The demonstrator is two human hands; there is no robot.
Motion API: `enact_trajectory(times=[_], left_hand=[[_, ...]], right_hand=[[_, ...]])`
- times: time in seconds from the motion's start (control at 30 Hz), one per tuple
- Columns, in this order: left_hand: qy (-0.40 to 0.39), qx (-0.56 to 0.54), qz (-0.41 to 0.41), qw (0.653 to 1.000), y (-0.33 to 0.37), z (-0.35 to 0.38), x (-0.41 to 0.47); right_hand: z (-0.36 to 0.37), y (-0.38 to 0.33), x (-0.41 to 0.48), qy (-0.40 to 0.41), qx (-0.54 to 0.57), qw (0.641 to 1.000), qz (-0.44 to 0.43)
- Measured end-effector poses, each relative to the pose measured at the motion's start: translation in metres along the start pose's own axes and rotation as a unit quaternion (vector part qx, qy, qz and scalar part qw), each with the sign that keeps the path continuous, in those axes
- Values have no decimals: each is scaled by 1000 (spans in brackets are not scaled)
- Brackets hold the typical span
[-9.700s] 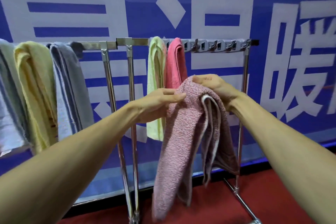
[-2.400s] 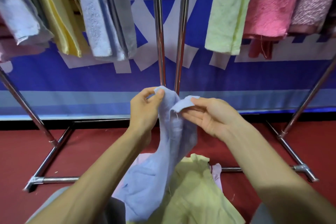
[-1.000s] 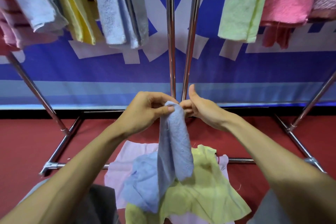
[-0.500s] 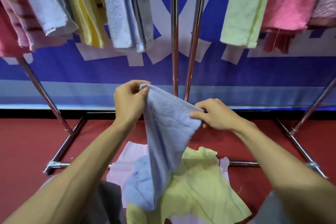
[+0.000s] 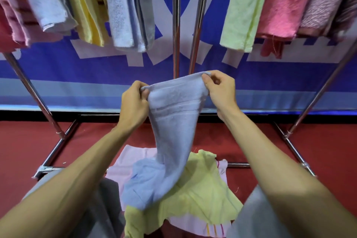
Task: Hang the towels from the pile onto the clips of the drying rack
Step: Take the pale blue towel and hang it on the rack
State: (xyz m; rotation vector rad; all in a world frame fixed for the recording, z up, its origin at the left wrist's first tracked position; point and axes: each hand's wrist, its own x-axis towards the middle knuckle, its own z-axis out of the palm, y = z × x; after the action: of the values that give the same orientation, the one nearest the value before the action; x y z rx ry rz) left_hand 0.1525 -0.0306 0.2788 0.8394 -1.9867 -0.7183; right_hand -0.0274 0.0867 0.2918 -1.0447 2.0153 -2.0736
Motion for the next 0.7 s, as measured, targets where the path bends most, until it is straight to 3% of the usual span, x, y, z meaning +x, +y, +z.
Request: enact_trajectory(times=[0.13, 0.33, 0.5, 0.6, 0.7], left_hand=[[37, -61, 17, 997, 23, -17, 9], [131, -132, 138, 973, 103, -81, 76], [117, -170, 174, 963, 142, -117, 107], [131, -180, 164, 961, 144, -126, 117], [121, -191, 102, 969, 135, -115, 120]], right_hand=[[2, -32, 5, 51, 9, 999, -8], [0, -146, 40, 105, 85, 982, -130], [-3, -192, 57, 120, 70, 968, -210], [-3, -193, 59, 105, 12, 968, -229], [-4, -186, 60, 101, -13, 970, -221]])
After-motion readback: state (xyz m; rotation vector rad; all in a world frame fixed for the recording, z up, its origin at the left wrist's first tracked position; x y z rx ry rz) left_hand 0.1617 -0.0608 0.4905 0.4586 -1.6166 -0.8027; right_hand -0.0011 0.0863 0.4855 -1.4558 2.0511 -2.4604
